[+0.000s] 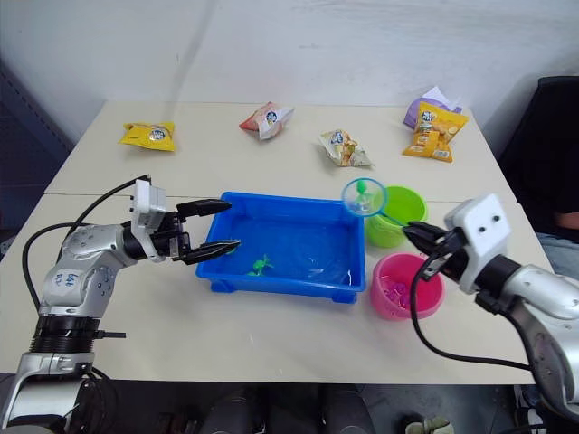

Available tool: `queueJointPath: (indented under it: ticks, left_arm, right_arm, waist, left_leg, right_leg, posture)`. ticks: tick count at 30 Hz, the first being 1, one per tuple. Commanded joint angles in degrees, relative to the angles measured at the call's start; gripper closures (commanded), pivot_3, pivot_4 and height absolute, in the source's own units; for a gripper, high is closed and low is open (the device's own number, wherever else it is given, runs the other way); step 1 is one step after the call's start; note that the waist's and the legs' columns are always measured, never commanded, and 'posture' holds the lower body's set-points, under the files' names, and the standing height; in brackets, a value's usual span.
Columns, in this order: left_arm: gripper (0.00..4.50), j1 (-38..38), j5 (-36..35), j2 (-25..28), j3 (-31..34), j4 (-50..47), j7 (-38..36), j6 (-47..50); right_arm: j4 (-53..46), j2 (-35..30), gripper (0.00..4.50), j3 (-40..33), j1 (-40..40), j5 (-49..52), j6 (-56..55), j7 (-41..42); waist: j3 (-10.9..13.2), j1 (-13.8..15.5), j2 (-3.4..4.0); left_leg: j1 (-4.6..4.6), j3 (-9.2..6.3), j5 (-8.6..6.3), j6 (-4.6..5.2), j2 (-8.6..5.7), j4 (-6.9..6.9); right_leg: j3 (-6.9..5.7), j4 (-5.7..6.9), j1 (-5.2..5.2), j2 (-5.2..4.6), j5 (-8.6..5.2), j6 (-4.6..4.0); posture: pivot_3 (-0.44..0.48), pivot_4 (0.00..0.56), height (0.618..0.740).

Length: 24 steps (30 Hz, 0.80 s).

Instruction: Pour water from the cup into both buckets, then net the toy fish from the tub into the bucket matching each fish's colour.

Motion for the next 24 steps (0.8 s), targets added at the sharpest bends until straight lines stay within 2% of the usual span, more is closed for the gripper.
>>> queueJointPath:
  ticks: [1, 7, 14, 24]
  left_arm:
    - [0.02, -1.9, 0.3, -1.0, -1.1, 0.6, -1.3, -1.5]
    - [0.02, -2.4, 0.6, -1.6, -1.5, 1.5, -1.7, -2.2]
    - [0.02, -2.1, 0.8, -2.9, -1.8, 1.6, -1.5, -2.9]
    - [0.02, -2.5, 1.6, -3.6, -1.3, 3.6, -1.4, -5.1]
  right_arm:
    - [6.0, -2.9, 4.5, -5.6, 1.1, -4.9, -6.1, -0.3]
    - [14.0, -6.5, 4.5, -1.6, 2.8, -17.0, -20.0, -1.6]
    - [26.0, -9.4, 4.5, 3.8, 1.7, -33.4, -43.2, -9.1]
    - [37.0, -12.9, 4.5, 8.9, 0.3, -49.6, -62.8, -19.9]
  waist:
    - [0.0, 0.0, -0.01]
    - [0.0, -0.1, 0.0]
    - [0.0, -0.1, 0.0]
    - [0.0, -0.1, 0.0]
  left_leg:
    - [0.0, 0.0, 0.0, 0.0, 0.0, 0.0]
    - [0.03, 0.02, 0.13, -0.21, 0.0, -0.01]
    - [0.07, 0.11, 0.17, -0.28, -0.01, 0.01]
    - [0.23, 0.32, 0.21, -0.36, 0.02, 0.02]
  right_leg:
    - [0.0, -0.01, 0.02, 0.01, 0.01, 0.01]
    - [0.02, -0.03, 0.03, 0.04, 0.01, 0.02]
    - [0.06, -0.02, 0.04, 0.05, 0.02, 0.04]
    - [0.23, 0.03, 0.06, 0.1, 0.02, 0.04]
  posture:
    - [0.0, 0.15, 0.74]
    - [0.0, 0.15, 0.74]
    - [0.0, 0.15, 0.74]
    - [0.0, 0.15, 0.74]
